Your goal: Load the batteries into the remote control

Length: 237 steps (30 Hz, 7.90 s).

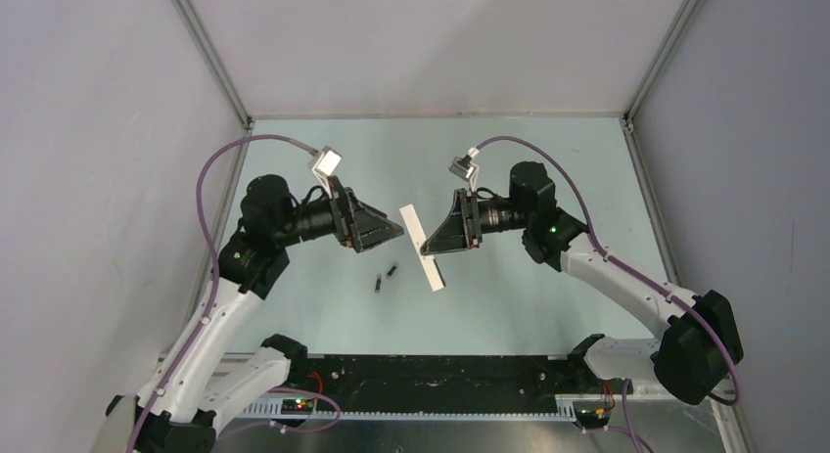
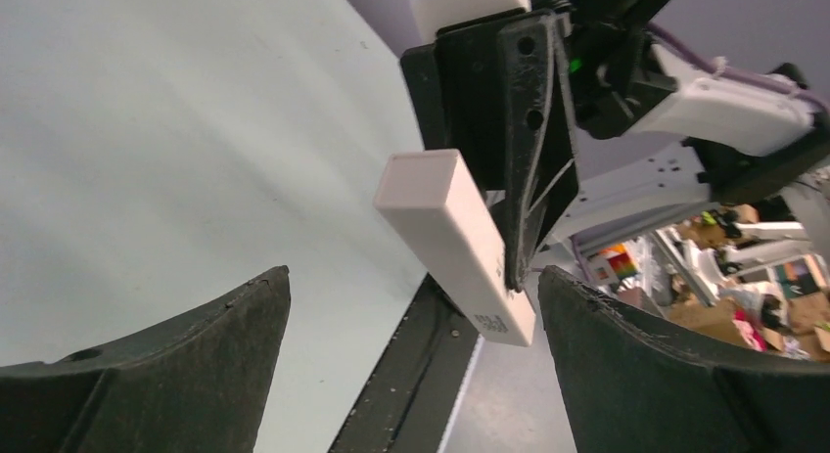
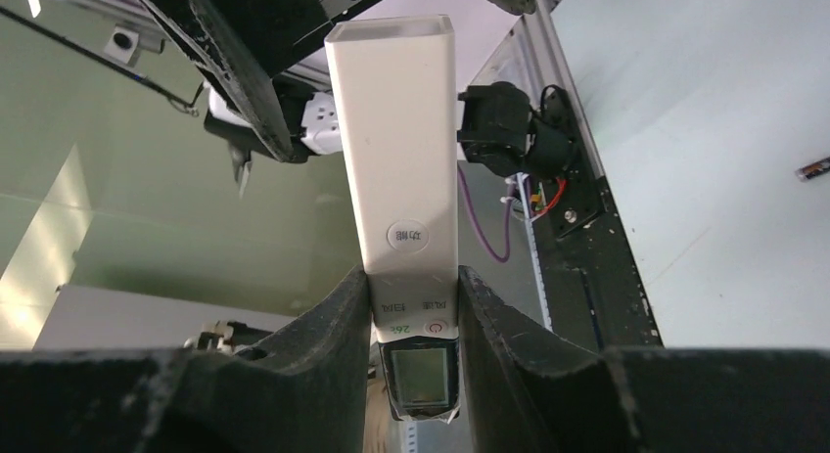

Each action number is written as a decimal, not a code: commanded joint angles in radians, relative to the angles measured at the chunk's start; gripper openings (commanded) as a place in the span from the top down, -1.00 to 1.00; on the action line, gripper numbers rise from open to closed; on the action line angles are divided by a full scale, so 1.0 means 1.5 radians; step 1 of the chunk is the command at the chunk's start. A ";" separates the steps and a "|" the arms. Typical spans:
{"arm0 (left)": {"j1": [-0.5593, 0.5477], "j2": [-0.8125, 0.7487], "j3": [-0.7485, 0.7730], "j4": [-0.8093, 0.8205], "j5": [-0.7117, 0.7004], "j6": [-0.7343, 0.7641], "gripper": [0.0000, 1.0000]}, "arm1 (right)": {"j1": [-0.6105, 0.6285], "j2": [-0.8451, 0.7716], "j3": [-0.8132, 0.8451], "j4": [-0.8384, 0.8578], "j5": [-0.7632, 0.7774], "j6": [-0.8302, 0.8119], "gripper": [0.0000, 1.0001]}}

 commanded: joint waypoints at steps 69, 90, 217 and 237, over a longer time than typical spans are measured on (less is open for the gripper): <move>-0.050 0.020 0.044 0.109 -0.290 -0.535 1.00 | 0.167 -0.159 -0.039 0.033 0.814 0.139 -0.99; -0.075 -0.054 -0.029 0.080 -0.451 -0.706 1.00 | 0.322 -0.137 -0.049 0.141 1.161 0.100 -0.91; -0.215 0.019 0.178 0.003 -0.309 -0.025 1.00 | 0.057 -0.193 0.024 -0.004 0.322 -0.166 -0.88; -0.215 -0.034 0.131 -0.004 -0.541 -0.261 1.00 | 0.119 -0.028 0.027 0.303 0.292 0.016 -0.88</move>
